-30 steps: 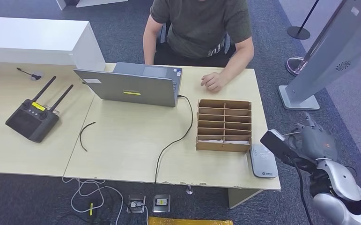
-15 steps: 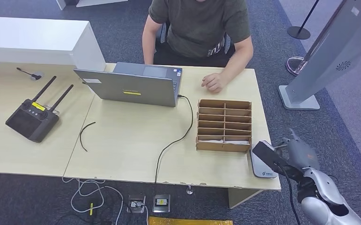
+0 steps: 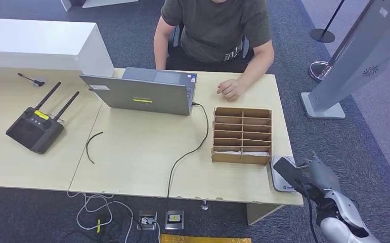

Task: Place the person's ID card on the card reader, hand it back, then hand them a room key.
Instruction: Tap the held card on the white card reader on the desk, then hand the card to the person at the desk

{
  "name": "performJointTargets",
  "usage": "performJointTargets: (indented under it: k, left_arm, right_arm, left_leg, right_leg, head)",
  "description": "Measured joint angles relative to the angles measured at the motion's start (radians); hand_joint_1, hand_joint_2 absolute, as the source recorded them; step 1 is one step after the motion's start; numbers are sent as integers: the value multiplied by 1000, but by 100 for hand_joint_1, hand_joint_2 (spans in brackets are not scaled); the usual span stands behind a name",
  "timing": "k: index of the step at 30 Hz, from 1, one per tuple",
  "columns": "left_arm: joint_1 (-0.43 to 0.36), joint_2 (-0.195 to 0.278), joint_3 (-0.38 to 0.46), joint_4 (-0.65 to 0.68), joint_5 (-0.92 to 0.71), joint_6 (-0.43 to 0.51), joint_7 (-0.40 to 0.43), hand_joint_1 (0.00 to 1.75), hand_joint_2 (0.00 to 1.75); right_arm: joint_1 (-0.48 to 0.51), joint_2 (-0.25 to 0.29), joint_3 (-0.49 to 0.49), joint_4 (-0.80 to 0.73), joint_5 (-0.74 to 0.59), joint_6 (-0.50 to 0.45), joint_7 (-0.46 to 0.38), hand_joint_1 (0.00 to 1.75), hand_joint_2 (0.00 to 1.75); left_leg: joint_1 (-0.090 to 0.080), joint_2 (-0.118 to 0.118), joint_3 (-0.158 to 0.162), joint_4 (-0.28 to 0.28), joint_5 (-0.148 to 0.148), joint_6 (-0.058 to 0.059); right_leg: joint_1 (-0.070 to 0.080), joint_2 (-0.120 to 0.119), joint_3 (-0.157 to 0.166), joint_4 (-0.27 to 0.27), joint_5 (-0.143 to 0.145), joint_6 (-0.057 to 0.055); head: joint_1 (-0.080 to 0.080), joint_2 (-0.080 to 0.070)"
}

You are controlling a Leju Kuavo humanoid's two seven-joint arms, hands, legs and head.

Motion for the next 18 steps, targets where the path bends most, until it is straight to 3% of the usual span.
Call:
performJointTargets:
  k: [18]
  left_arm:
    - [-11, 2, 0, -1, -15, -1, 0, 0, 0]
  right_arm:
    - [-2, 33, 33, 30, -26, -54, -18, 175, 175]
  left_leg:
    - [0, 1, 1, 0, 0, 0]
  right_leg:
    - [0, 2, 1, 0, 0, 0]
  head:
    - [0, 0]
